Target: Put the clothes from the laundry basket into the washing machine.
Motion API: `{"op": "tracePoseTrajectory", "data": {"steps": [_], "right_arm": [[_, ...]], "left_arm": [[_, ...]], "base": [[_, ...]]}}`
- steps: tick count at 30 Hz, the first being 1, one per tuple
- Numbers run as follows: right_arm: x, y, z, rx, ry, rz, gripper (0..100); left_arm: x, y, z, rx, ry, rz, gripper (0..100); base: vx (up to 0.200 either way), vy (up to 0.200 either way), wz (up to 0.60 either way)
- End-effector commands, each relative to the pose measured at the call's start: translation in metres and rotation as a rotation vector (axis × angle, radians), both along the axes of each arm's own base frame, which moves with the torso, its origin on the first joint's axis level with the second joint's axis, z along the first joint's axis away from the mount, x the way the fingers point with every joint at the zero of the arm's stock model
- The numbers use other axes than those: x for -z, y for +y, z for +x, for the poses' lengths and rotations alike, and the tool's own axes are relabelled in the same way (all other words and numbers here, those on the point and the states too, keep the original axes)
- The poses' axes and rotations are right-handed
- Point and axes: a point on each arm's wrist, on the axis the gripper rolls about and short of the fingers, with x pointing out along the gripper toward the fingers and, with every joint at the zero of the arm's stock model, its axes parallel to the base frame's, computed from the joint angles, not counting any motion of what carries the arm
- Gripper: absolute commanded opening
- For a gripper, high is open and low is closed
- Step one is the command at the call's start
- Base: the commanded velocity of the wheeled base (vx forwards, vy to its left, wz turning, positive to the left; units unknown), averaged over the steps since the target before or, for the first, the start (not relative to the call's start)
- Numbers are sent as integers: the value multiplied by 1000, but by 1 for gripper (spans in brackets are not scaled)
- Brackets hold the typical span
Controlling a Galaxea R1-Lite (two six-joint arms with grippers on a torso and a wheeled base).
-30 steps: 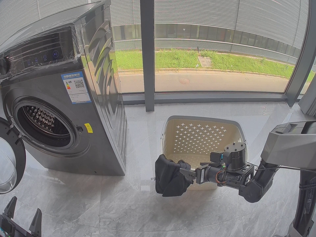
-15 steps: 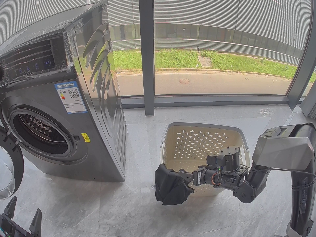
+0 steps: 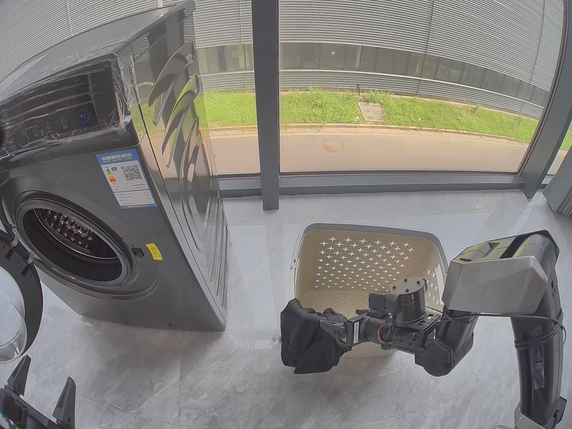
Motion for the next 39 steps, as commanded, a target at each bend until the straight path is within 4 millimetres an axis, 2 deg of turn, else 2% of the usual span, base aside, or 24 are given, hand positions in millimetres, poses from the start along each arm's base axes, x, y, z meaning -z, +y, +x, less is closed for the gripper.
{"op": "tracePoseTrajectory", "data": {"steps": [1, 7, 8, 26, 33, 39], "right_arm": [[11, 0, -2, -4, 23, -13, 100], [10, 1, -2, -6, 19, -11, 100], [10, 1, -2, -6, 19, -11, 0], [-3, -4, -11, -10, -44, 16, 0], [-5, -7, -9, -2, -69, 14, 0], [-33, -9, -9, 24, -145, 41, 0]], "left_arm": [[5, 0, 0, -1, 0, 0, 100], [5, 0, 0, -1, 0, 0, 100], [5, 0, 0, -1, 0, 0, 100], [5, 0, 0, -1, 0, 0, 100], [5, 0, 0, -1, 0, -2, 100], [5, 0, 0, -1, 0, -2, 100]], "base": [[0, 0, 0], [0, 0, 0], [0, 0, 0], [0, 0, 0], [0, 0, 0], [0, 0, 0]]}}
